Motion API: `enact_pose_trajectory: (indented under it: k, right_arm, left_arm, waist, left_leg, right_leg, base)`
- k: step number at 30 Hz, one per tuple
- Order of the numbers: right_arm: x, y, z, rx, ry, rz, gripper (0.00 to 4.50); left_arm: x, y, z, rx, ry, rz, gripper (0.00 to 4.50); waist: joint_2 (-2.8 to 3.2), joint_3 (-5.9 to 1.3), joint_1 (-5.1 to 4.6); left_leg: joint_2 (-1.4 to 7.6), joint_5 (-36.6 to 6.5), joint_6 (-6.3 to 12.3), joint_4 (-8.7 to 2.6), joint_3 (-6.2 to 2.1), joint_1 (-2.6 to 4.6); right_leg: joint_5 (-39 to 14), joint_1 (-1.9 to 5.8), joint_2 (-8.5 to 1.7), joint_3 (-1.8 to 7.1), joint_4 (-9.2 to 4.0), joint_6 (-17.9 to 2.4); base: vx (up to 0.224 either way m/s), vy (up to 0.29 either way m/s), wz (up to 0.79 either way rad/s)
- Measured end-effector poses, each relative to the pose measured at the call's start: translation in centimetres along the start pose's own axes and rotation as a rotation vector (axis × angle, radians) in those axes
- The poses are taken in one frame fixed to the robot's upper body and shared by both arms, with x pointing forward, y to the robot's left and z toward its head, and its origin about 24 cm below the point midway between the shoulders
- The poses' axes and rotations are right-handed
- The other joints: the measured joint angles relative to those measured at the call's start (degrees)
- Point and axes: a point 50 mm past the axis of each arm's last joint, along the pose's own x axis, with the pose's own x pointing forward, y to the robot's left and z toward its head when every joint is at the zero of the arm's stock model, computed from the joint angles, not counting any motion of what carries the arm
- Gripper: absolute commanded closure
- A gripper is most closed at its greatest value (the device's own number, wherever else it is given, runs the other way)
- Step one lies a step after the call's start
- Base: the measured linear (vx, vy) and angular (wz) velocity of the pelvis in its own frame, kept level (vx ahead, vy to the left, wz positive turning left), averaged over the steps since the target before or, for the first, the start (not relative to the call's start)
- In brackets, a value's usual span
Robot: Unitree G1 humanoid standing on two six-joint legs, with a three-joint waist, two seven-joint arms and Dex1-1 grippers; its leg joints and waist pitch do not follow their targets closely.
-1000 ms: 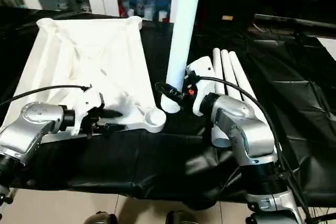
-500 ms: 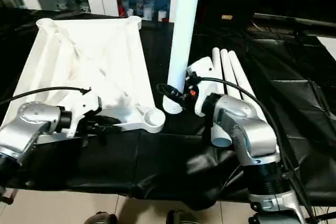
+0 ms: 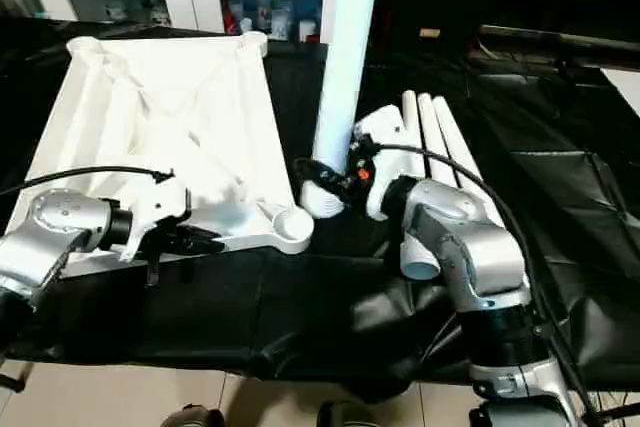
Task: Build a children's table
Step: Insert table leg to table base
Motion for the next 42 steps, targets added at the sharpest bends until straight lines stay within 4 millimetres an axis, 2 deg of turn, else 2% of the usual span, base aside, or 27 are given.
enact_pose_trajectory:
  k: [4,10,17,34,42]
  right_arm:
    - [0.3,0.5,-0.4,0.027,0.020,0.046,2.63]
    - [1.1,0.3,-2.3,0.058,0.103,0.051,2.63]
    - [2.5,-0.3,-2.5,0.070,0.094,0.040,2.63]
    - [3.1,-1.2,-3.3,0.078,0.064,0.035,2.63]
    - [2.7,-1.3,-4.6,0.135,-0.030,0.012,2.63]
  left_arm:
    - [0.6,-0.2,0.3,-0.017,-0.024,0.021,4.50]
    - [1.0,-0.4,0.7,-0.029,-0.034,0.025,4.50]
    - [0.9,-0.5,0.7,-0.027,-0.032,0.012,4.50]
    - [0.8,-0.5,0.6,-0.047,-0.031,0.015,4.50]
    - [0.9,-0.5,0.5,-0.049,-0.028,0.020,4.50]
  waist:
    - [-0.02,-0.02,0.15]
    - [0.00,-0.04,0.14]
    - [0.00,-0.04,0.20]
    - [0.00,-0.04,0.02]
    - [0.23,-0.17,0.11]
  left_leg:
    - [-0.02,0.00,0.00,0.01,0.01,0.01]
    - [-0.02,0.00,0.00,-0.01,0.02,-0.04]
    - [-0.02,-0.01,0.01,-0.02,0.03,-0.10]
    - [-0.01,-0.01,0.01,-0.02,0.04,-0.07]
    - [-0.01,-0.02,0.02,-0.02,0.03,-0.04]
  right_leg:
    - [0.00,0.02,-0.03,0.00,0.00,0.00]
    - [-0.01,-0.06,-0.03,0.00,-0.01,0.01]
    - [-0.01,-0.09,-0.04,-0.01,-0.03,0.01]
    - [-0.01,-0.06,-0.04,-0.01,-0.06,0.01]
    - [-0.01,-0.01,-0.04,-0.01,-0.08,0.01]
  base:
    - [0.000,0.000,0.00]
    - [0.000,0.000,0.00]
    - [0.000,0.000,0.00]
    - [0.000,0.000,0.00]
    - [0.000,0.000,0.00]
